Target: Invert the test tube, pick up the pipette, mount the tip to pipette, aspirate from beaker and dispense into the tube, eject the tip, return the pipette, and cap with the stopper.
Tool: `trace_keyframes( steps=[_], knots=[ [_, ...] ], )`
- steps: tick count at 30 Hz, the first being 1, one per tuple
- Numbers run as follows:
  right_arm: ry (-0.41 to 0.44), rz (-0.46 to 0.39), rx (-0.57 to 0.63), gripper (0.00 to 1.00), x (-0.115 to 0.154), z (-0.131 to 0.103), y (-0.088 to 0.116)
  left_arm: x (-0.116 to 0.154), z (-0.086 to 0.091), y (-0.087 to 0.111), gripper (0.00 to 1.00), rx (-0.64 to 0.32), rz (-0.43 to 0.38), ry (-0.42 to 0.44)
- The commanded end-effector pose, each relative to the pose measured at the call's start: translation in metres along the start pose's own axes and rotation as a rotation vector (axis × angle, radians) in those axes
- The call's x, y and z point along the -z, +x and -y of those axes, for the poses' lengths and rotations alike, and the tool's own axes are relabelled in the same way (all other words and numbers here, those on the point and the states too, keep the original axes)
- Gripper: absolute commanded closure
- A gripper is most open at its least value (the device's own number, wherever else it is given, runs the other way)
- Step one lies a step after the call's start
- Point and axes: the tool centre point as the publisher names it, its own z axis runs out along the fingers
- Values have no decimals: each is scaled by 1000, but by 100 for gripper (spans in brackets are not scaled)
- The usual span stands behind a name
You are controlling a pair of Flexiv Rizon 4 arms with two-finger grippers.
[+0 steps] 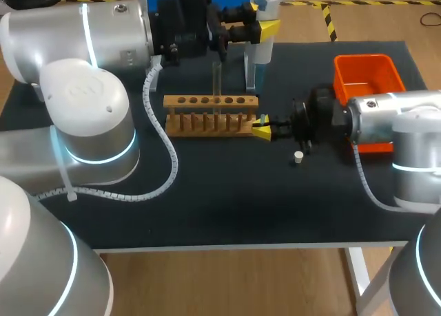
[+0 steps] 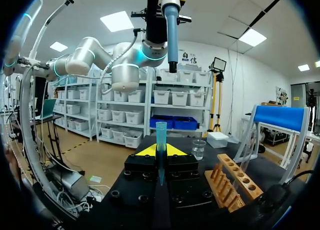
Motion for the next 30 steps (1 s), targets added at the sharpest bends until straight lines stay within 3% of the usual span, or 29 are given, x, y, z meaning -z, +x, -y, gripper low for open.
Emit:
trace_keyframes(
  steps=[1,30],
  knots=[
    [-1,-2,0,100,0,1,0,1,-2,1,100,-1,3,12],
    [-7,0,10,100,-13,-5,-8,1,-2,1,100,2,5,5]
  ],
)
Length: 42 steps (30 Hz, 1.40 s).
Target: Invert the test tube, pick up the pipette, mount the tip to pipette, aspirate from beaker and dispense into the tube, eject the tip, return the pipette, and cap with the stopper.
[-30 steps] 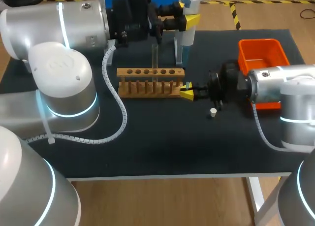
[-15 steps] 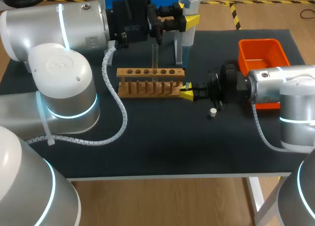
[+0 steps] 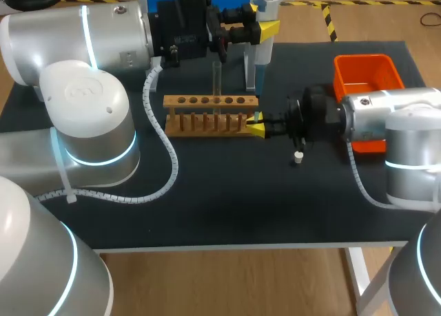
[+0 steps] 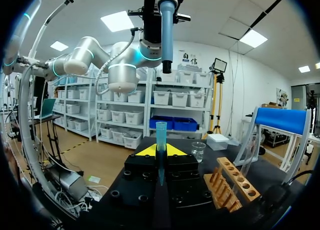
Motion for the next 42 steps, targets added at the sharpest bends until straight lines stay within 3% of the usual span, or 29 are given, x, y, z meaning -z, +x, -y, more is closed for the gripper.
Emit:
trace_keyframes(
  steps=[1,42],
  knots=[
    [0,2,1,100,-1,-1,-2,0,-1,0,100,-1,1,5],
    [0,12,-6,100,-1,-21,-2,0,-1,0,100,-1,1,5]
  ],
)
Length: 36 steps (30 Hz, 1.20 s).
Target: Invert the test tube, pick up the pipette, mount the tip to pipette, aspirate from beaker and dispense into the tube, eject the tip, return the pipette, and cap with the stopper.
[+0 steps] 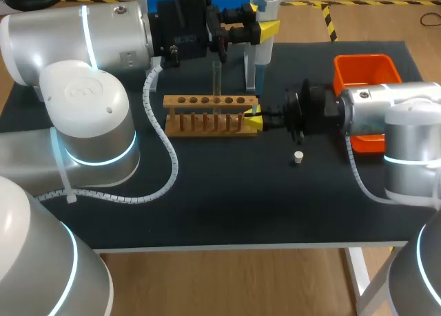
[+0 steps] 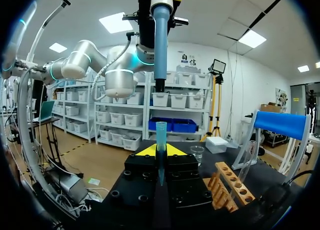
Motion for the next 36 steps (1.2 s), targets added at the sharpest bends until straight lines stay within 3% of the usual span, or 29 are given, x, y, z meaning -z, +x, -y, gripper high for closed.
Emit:
trace_keyframes(
  steps=[1,36],
  knots=[
    [6,5,1,100,2,-5,3,0,-1,0,100,-1,1,5],
    [-5,10,18,100,2,-19,-4,0,-1,0,100,-1,1,5]
  ],
)
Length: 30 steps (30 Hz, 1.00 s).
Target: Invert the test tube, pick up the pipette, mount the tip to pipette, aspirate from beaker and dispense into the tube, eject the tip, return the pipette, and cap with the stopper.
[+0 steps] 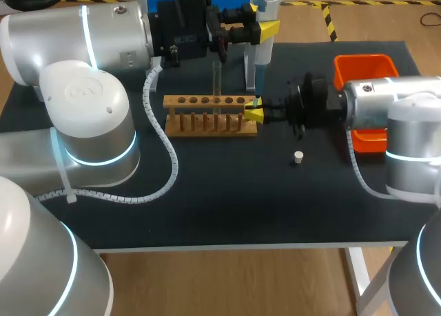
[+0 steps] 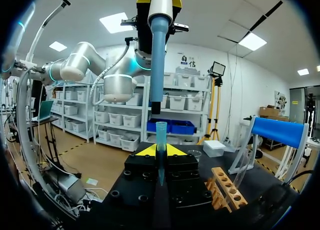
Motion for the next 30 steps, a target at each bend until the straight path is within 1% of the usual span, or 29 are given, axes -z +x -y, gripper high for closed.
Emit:
trace_keyframes(
  steps=[1,30],
  knots=[
    [0,0,1,100,1,-2,0,0,-1,0,100,-1,1,5],
    [-4,-1,18,100,1,-11,-1,0,-1,0,100,-1,1,5]
  ],
)
